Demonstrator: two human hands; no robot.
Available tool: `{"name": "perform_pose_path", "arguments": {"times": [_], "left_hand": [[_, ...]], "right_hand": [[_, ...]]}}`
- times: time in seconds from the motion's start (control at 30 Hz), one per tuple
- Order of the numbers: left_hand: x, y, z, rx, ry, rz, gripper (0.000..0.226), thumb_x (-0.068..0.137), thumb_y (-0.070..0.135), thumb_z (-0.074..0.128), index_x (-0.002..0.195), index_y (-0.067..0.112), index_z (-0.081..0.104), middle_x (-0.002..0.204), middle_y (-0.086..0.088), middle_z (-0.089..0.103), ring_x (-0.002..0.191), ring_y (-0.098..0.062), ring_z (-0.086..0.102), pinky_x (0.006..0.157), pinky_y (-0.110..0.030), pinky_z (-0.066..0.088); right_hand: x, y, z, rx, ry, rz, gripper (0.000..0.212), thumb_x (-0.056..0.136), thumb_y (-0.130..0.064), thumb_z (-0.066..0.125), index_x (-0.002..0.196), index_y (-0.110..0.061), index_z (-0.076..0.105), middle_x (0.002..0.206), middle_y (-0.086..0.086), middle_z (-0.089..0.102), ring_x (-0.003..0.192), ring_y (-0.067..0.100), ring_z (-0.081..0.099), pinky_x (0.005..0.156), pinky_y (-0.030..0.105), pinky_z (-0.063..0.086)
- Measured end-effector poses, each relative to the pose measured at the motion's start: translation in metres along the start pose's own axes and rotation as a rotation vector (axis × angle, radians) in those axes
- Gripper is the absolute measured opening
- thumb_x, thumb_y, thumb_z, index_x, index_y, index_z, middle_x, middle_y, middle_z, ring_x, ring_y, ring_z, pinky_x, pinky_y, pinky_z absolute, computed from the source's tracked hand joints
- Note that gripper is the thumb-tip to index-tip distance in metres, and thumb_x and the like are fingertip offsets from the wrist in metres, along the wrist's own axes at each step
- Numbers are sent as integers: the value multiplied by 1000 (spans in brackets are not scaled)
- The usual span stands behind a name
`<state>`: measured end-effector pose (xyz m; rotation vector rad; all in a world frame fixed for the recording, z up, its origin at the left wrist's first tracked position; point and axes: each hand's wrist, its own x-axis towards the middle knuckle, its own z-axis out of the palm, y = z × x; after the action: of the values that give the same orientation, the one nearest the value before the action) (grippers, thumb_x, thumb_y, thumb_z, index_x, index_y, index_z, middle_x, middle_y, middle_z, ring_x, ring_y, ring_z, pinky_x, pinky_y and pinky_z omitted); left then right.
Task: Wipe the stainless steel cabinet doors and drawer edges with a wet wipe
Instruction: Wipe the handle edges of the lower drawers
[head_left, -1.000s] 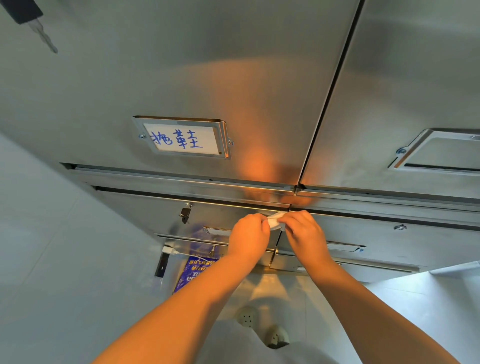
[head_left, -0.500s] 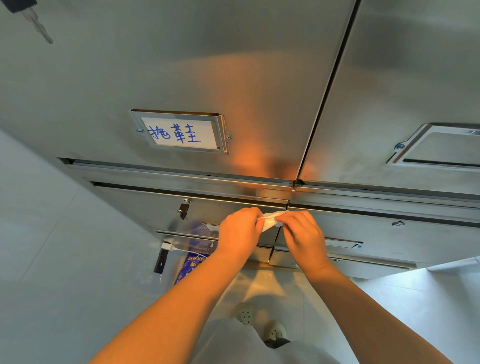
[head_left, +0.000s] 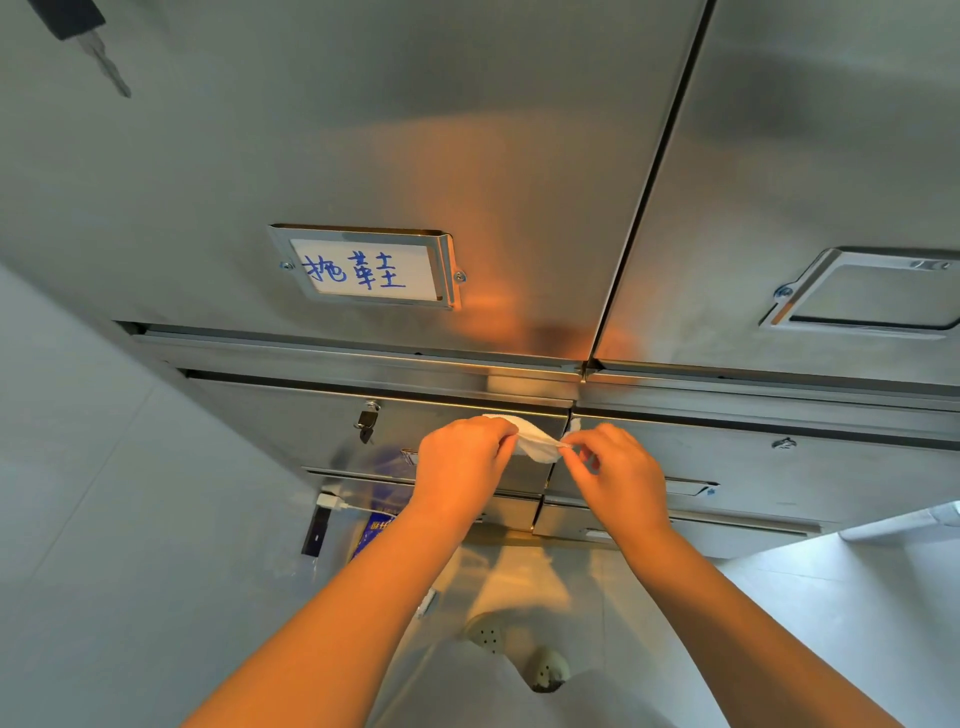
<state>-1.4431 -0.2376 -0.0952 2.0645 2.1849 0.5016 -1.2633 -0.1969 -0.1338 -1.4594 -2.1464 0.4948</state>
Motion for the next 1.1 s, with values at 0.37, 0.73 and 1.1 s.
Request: {"name": "perform_pose_path", "arguments": {"times": [0.37,0.73,1.1], "left_hand": [[-2,29,17,-698,-38,-438,29,90,28,61,116,16,68,108,1,70,90,-7,62,82,-21,49],[21,59,27,-1775,-273,-1010,28,95,16,55,120,4,57,118,-14,64,103,-18,63,93,-29,49],[36,59,33,-2103,-328,-1190,16,96,7,43,92,0,57,128,-22,55,121,-32,52,97,-36,42]], "right_hand": [[-8,-15,-1,725,300,660,9,88,-28,63,85,-34,69,84,-9,71,82,4,66,74,18,50],[22,-7,-14,1497,615,1228,34,83,2,66,116,1,57,109,15,61,82,16,63,76,25,57],[30,0,-17,1704,514,1226,4,91,-1,55,90,-1,59,74,11,69,73,18,65,60,23,57]]}}
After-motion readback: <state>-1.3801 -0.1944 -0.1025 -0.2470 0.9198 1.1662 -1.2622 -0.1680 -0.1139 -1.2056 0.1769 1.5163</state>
